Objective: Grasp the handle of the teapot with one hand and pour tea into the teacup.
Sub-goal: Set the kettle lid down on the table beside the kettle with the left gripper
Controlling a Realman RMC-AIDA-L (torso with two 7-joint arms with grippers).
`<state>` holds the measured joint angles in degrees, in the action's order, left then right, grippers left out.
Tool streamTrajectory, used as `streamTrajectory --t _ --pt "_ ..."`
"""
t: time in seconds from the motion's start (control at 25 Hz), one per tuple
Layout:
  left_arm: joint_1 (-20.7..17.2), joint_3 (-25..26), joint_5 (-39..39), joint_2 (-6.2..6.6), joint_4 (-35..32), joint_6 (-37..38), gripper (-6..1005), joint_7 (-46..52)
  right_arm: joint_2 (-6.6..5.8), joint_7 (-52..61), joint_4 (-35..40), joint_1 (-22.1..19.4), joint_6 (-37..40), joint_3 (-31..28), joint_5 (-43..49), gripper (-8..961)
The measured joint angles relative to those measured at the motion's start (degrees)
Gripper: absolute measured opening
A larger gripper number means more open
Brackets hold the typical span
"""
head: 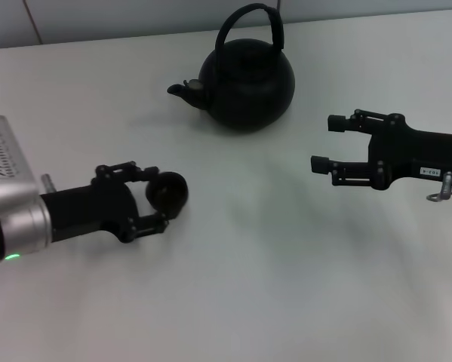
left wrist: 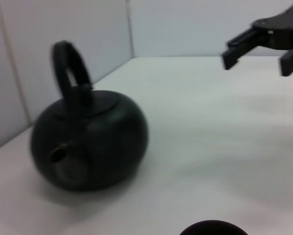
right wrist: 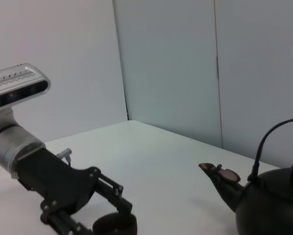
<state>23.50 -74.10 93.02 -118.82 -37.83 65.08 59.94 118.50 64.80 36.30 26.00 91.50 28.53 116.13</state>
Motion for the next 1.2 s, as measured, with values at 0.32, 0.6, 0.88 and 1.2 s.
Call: streamTrajectory --t 0.32,0.6,0.88,1.2 --pt "0.95 -11.83 -6.58 -0.18 0.0 -6.93 723 -2.87 -0.09 -0.01 0.0 -0.17 0.0 -0.09 0.0 822" --pt "1.16 -16.21 -8.86 -0.18 -0.02 -10.76 728 -4.17 -0.12 -0.01 -0.01 -0.16 0.0 -0.07 0.0 823" --pt "1.22 -16.71 -9.0 -0.24 -0.13 -11.37 733 -5.69 -0.11 -0.01 0.0 -0.16 0.0 -0.05 0.02 823" --pt "1.11 -17.03 -9.09 -0.27 -0.57 -11.44 738 -5.8 -0.11 -0.01 -0.01 -0.16 0.0 -0.05 0.07 822"
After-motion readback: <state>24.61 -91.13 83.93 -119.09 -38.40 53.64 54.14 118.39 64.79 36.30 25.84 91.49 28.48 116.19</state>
